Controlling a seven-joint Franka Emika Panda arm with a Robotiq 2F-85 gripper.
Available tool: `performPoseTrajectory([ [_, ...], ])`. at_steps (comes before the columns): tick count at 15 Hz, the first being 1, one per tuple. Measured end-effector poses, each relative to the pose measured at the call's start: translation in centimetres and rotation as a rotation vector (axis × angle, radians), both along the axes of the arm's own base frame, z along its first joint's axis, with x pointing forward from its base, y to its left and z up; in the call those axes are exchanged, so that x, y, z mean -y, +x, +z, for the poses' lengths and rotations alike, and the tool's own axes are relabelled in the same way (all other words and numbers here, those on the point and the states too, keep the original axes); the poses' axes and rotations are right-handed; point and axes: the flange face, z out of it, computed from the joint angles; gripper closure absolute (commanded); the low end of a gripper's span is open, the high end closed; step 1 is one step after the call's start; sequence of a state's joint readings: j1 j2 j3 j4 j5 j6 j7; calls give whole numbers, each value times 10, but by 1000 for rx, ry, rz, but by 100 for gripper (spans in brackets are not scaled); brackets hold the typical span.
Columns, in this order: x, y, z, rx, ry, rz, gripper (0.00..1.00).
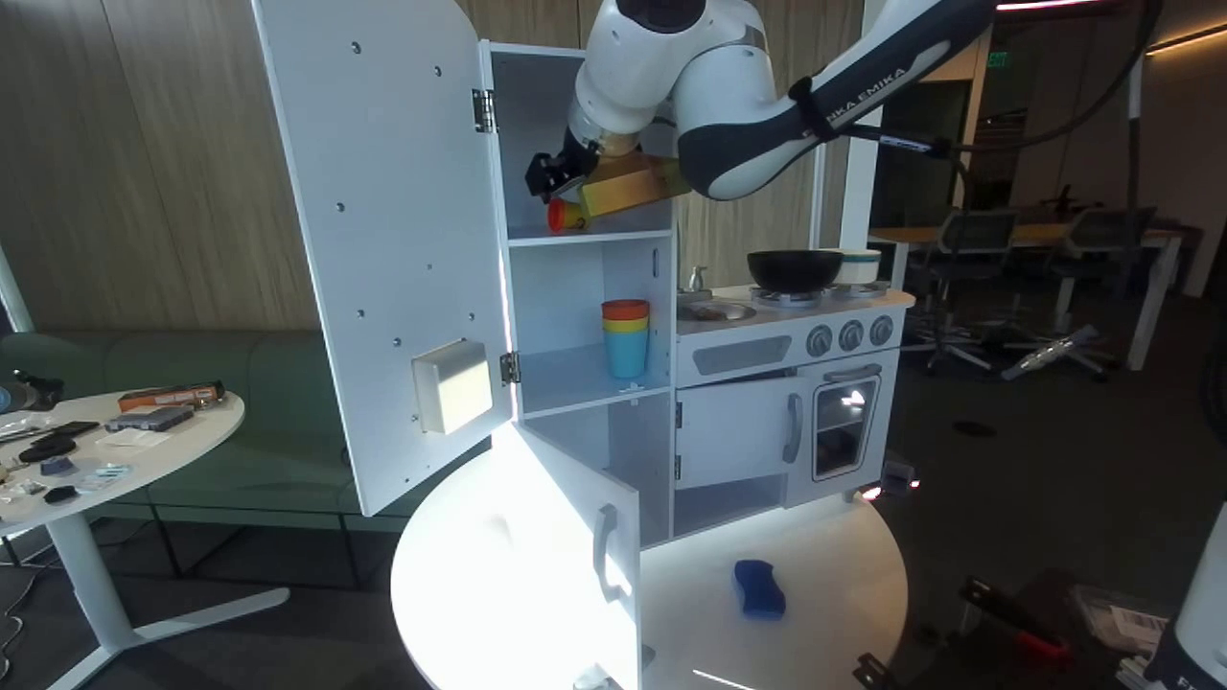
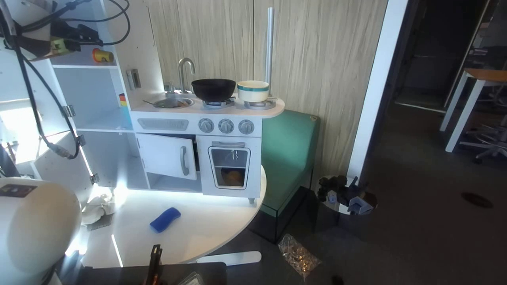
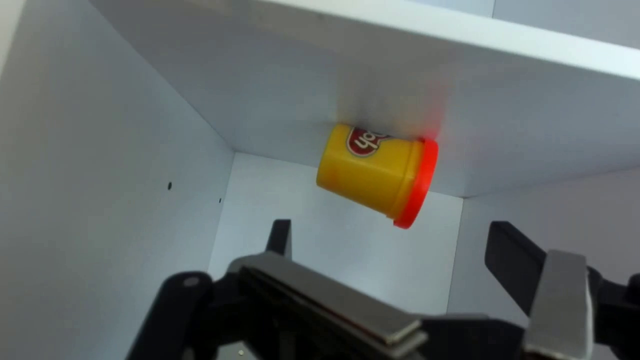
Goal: Close the bottom cabinet door on the right then move the yellow container to the bottom shelf.
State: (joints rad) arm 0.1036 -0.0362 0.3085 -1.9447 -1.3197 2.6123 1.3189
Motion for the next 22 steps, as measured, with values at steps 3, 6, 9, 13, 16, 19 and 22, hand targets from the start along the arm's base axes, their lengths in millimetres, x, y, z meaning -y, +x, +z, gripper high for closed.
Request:
performPoseTrajectory([
  [3, -1, 12, -7, -20, 24, -14, 0],
  [6, -1, 21, -11, -30, 33, -25, 0],
  [9, 1, 30, -15, -37, 38, -33, 0],
  [13, 5, 36, -16, -35, 39, -44, 34],
  [16, 8, 38, -16, -34, 44, -54, 58],
  [19, 10, 39, -18, -36, 49, -60, 68],
  [22, 9, 39, -17, -39, 62, -63, 68],
])
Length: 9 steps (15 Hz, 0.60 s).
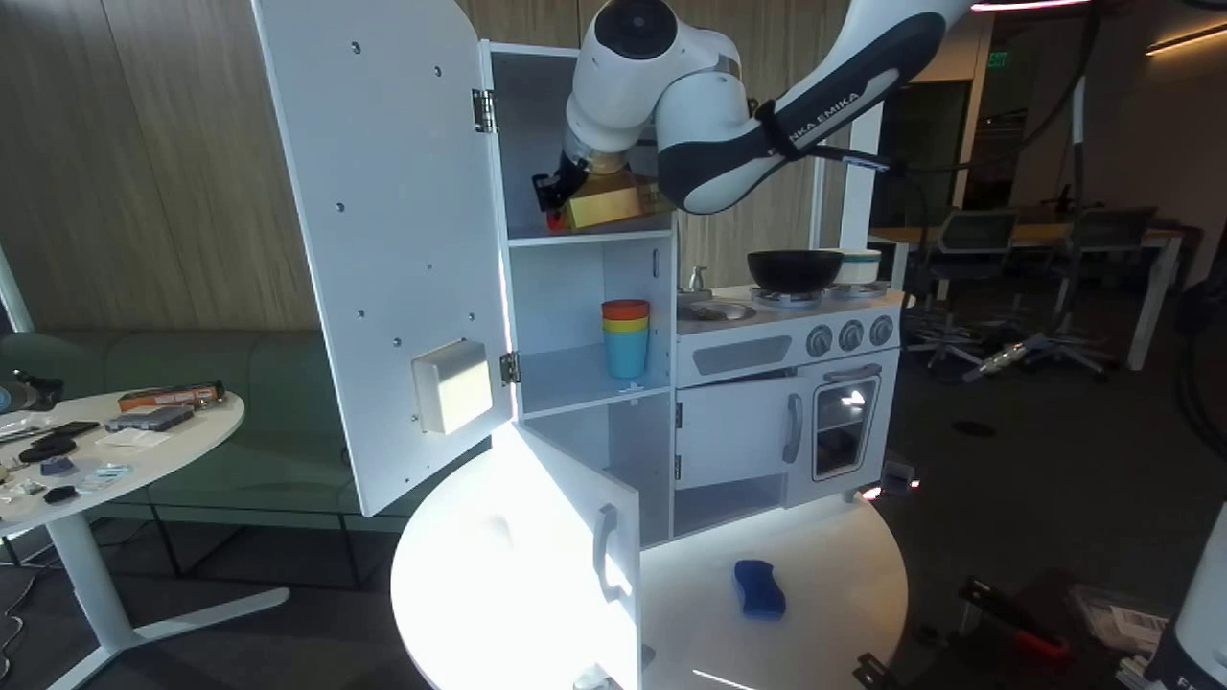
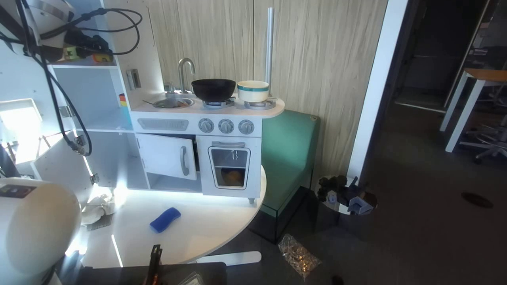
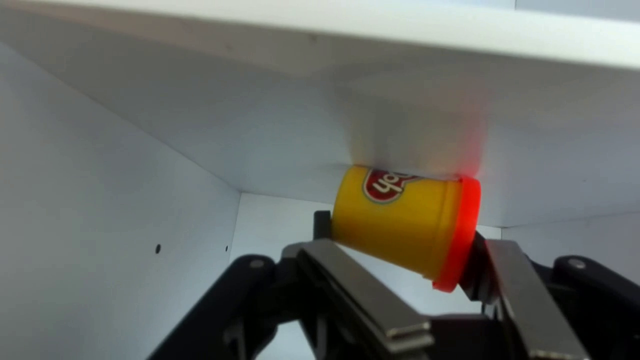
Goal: Close the bottom cabinet door on the right then move the yellow container to the bottom shelf.
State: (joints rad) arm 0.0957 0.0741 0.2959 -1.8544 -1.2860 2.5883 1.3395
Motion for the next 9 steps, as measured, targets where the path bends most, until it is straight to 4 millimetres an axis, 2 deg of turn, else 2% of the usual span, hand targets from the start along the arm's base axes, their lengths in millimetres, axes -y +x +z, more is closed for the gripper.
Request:
performPoseTrajectory([
  [4, -7, -10, 12, 7, 15, 11, 68],
  [9, -5, -42, 45, -5, -28, 32, 68],
])
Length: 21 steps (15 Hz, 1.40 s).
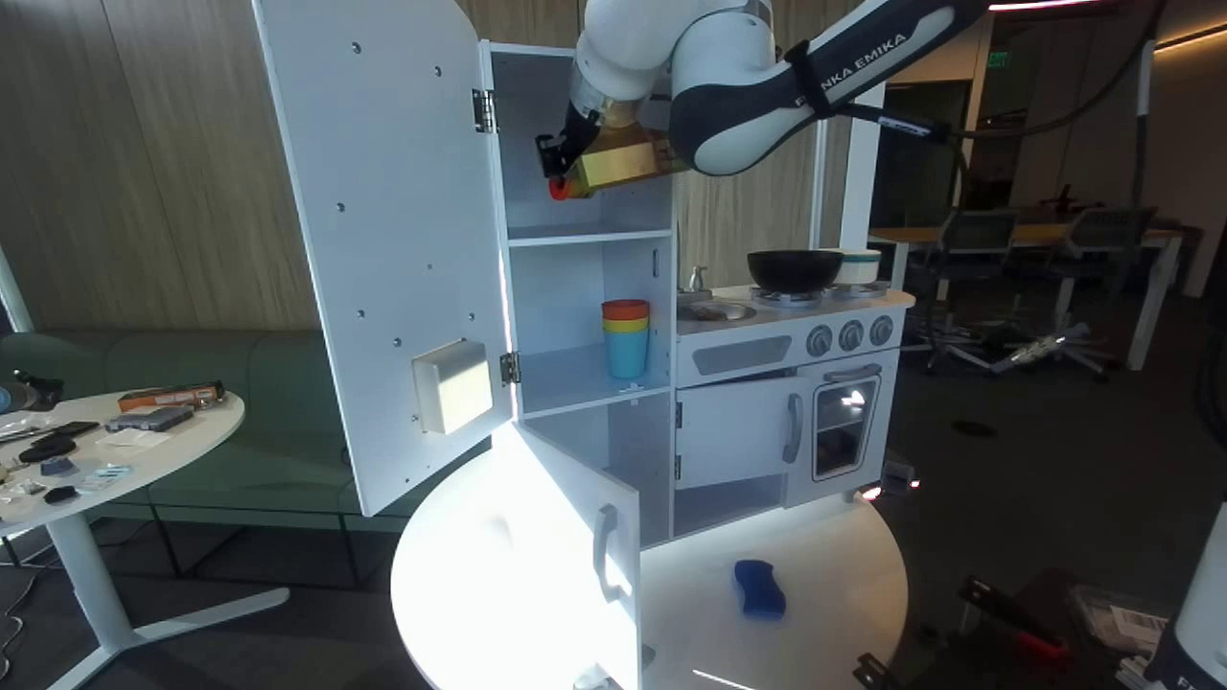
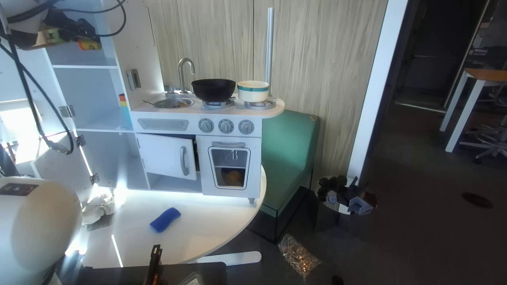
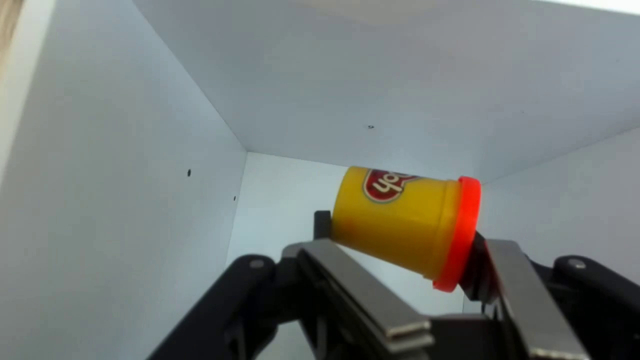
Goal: Close the bottom cabinet door on the right then move the yellow container to the bottom shelf.
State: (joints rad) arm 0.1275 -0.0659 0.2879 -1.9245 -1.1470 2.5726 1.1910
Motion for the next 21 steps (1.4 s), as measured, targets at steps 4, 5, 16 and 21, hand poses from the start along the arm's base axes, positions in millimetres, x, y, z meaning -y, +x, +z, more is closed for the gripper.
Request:
performPoseTrajectory([
  [4, 3, -42, 21, -62, -60, 29, 68],
  [5, 3, -56, 27, -76, -73, 38, 68],
  [16, 32, -153, -2, -307, -2, 35, 68],
  [21, 51, -158, -69, -345, 22, 36, 68],
])
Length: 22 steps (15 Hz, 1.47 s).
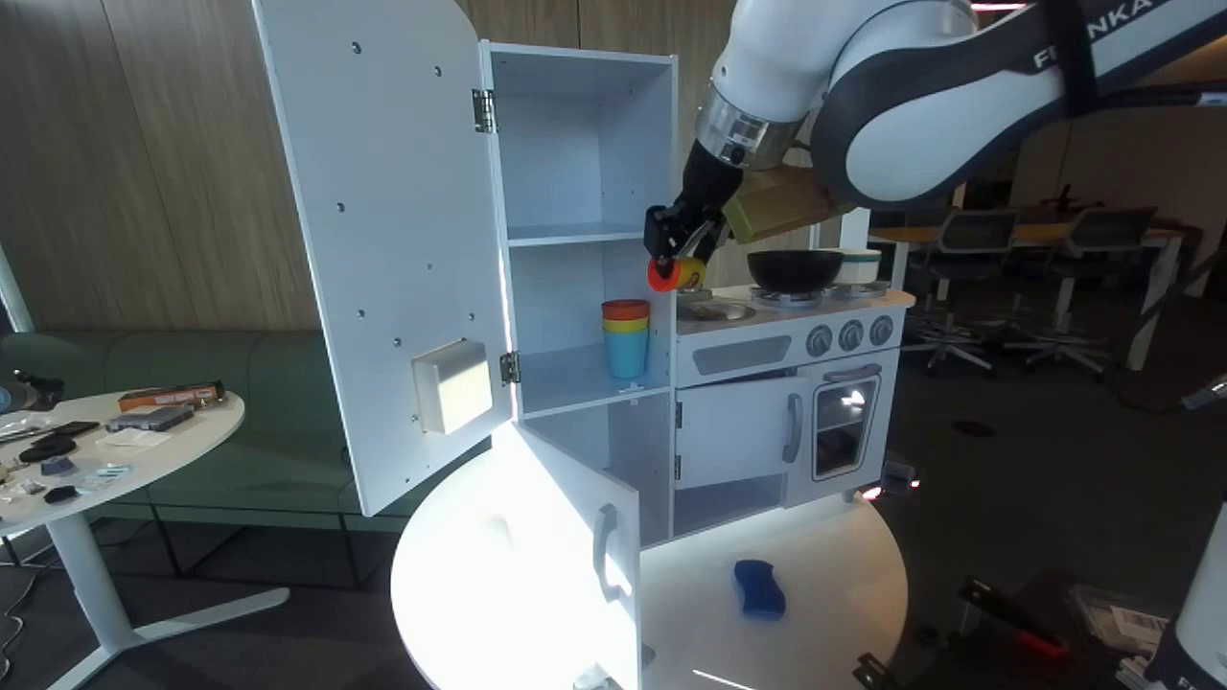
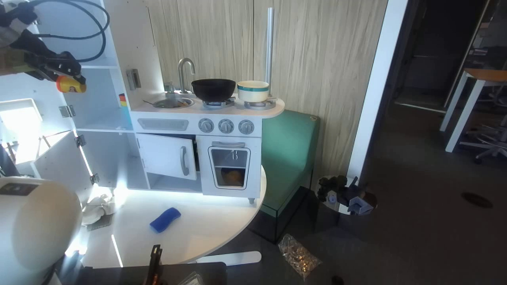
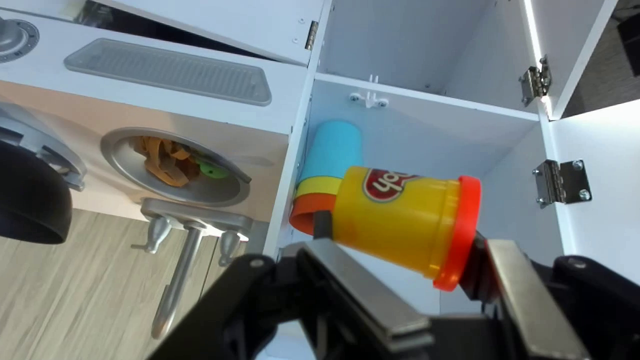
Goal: Close the bottom cabinet door on the right then move the yellow container to the bottom shelf.
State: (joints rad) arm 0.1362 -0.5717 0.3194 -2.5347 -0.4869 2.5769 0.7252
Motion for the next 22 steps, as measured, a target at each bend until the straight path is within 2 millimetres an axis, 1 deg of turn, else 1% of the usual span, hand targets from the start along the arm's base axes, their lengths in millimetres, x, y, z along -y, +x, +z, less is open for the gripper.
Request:
performPoseTrajectory([
  [7, 27, 4, -94, 7, 70, -2, 68],
  [10, 40, 4, -125, 6, 120, -6, 68],
  [14, 61, 18, -146, 24, 212, 14, 68],
  [17, 76, 32, -160, 12, 261, 14, 68],
  [19, 79, 42, -171, -16, 279, 17, 68],
  [22, 76, 54, -184, -57, 298, 51, 68],
])
